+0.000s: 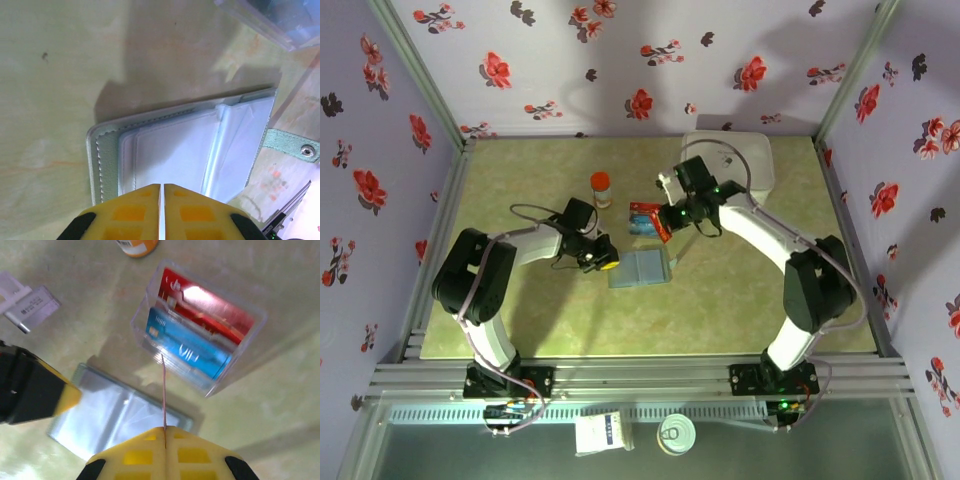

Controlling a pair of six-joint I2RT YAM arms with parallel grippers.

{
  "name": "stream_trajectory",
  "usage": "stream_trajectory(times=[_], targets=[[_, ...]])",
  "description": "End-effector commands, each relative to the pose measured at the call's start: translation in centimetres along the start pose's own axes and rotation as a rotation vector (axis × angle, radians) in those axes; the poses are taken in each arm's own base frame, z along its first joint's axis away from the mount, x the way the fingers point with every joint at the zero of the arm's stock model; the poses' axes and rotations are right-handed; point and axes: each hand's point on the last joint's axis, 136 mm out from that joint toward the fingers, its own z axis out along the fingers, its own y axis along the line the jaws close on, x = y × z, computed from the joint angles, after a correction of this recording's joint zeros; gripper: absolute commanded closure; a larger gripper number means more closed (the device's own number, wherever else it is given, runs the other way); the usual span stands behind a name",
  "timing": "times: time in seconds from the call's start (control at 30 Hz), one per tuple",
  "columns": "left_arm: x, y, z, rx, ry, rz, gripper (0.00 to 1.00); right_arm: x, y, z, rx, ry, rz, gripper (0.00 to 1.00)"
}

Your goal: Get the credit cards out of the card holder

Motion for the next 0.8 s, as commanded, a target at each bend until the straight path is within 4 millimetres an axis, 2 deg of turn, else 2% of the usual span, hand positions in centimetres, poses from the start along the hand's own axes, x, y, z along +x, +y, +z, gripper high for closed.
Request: stream_trajectory(times=[0.0, 0.13, 0.4, 0.6, 0.77], targets=[[-0.6, 0.3, -0.8, -0.022, -0.016, 0.015, 0.90, 0.0, -0.9, -0.2, 0.014, 0.087, -0.365, 1.00], [-0.9, 1.1, -0.8, -0.035, -0.020, 0.013, 0.90, -1.9, -1.8, 0.3, 0.035, 0.148, -0.537, 1.00], [-1.2, 1.9, 0.0, -0.049, 0.008, 0.008, 0.90, -5.0, -1.2, 1.9, -0.075, 0.198, -0.747, 1.00], [-1.7, 1.7, 0.2, -0.047, 0.016, 0.009, 0.90, -6.0, -1.0, 3.7, -0.133, 0.205, -0.794, 1.00], [-2.2, 1.4, -0.5, -0.043, 0.009, 0.012, 0.90, -5.9, -1.2, 5.4, -0.148, 0.207, -0.812, 1.00]])
